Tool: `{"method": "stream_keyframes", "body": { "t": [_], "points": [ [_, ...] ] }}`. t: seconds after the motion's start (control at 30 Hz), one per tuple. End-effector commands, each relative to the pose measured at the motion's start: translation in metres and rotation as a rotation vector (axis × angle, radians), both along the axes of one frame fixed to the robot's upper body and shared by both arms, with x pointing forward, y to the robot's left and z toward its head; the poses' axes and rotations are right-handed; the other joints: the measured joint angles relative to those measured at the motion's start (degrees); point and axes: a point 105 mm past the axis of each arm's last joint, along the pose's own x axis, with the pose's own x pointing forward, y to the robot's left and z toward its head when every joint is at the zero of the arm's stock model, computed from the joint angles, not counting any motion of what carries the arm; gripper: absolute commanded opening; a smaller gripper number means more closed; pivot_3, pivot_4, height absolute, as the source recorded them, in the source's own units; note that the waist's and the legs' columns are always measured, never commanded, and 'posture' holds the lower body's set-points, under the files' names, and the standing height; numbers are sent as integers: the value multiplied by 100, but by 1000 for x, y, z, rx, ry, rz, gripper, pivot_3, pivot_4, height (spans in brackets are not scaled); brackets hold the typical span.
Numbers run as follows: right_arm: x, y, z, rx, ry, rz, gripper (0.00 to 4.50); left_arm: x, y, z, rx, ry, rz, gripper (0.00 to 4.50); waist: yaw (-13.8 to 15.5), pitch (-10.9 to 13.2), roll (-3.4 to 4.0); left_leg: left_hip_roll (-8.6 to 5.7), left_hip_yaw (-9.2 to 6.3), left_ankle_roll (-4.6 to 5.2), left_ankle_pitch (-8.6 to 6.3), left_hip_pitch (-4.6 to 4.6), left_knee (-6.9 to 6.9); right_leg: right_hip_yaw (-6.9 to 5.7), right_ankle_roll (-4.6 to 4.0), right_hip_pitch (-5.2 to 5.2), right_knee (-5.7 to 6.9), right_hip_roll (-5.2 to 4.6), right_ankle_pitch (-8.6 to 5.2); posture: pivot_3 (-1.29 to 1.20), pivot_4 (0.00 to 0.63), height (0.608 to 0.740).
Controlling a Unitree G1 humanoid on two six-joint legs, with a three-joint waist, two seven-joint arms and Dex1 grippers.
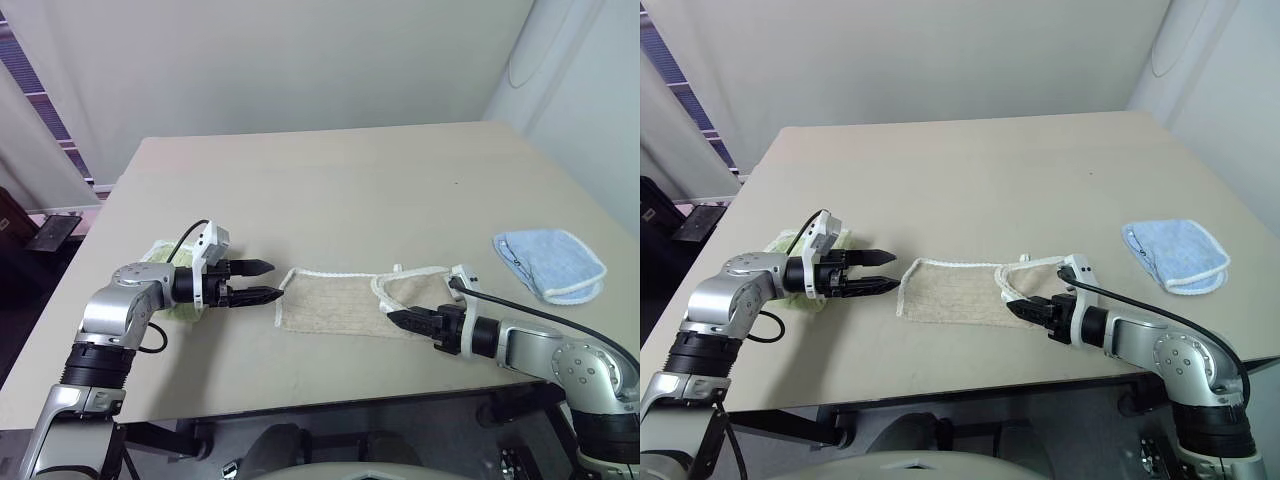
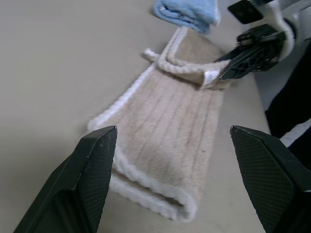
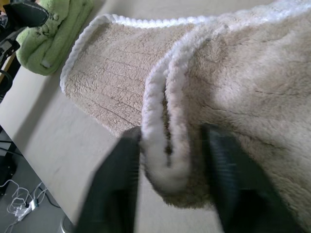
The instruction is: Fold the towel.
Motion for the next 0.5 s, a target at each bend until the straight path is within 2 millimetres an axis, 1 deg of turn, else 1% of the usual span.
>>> {"method": "stream_keyframes", "body": {
  "t": [0.03,0.07,0.1,0.17,0.2,0.23,0.27,0.3,0.33,0.37,0.4,0.43,0.47,0.5],
  "points": [
    [-3,2,31,39,-129,44,3521,4,-4,23,-29,-58,-28,3924,16,0,0,0,0,0,0,0,1,0,0,0,1,0,0,0,0,740],
    [-8,-1,40,54,-151,67,3788,5,-6,27,-44,-67,-33,3924,24,0,0,0,0,0,0,-1,2,0,1,-1,1,0,1,0,0,740],
    [-11,-6,50,83,-178,74,4162,7,-8,33,-66,-77,-38,3924,28,1,-1,0,-1,0,0,-2,3,-2,3,0,0,0,1,0,0,740],
    [-12,-18,70,131,-239,57,4162,9,-14,43,-100,-90,-51,3924,17,1,-2,-1,0,1,0,-3,8,-2,9,4,-2,0,5,0,0,740],
    [-11,-27,81,116,-307,38,4185,11,-22,49,-129,-101,-63,3745,16,1,-3,-1,0,2,0,-4,13,-1,12,8,-3,0,7,0,0,740],
    [-12,-32,89,98,-354,29,4191,12,-27,54,-147,-108,-71,3522,25,1,-3,-2,0,3,-1,-3,19,-2,16,10,-3,0,9,0,0,740],
    [-10,-40,97,94,-427,-7,4191,12,-39,53,-137,-123,-106,3386,27,0,-5,-2,-1,4,-2,-3,25,-2,20,12,-2,0,11,0,0,740],
    [-8,-46,99,76,-463,-35,3776,12,-50,52,-131,-143,-145,3051,20,-3,-9,-1,-1,4,-2,-3,28,-3,23,16,-2,0,13,0,0,740],
    [-6,-51,96,56,-477,-65,3573,13,-61,52,-138,-151,-170,2696,15,-4,-10,0,-1,4,-2,-2,33,-3,26,21,-1,0,14,0,0,740],
    [-4,-55,93,41,-484,-82,3264,14,-68,52,-145,-157,-185,2325,14,-4,-11,0,-1,4,-2,-1,35,-3,27,39,-1,0,15,0,0,740],
    [-4,-56,90,29,-485,-86,2853,16,-73,53,-156,-155,-187,1902,9,-4,-11,0,-1,4,-2,-1,40,-3,28,43,-1,0,17,0,0,740],
    [-1,-60,87,32,-498,-110,2541,17,-87,50,-164,-158,-215,1610,3,-4,-10,0,-1,4,-2,-2,44,-3,27,44,-1,0,18,0,0,740],
    [1,-63,85,34,-507,-131,2101,16,-101,48,-170,-164,-245,1177,-1,-4,-11,0,-1,4,-2,-1,48,-3,25,45,0,0,18,0,0,740],
    [4,-65,81,34,-518,-151,1754,13,-116,48,-183,-165,-283,811,4,-4,-10,1,-1,5,-2,-2,56,-3,24,45,2,1,19,0,0,740]
  ]
}}
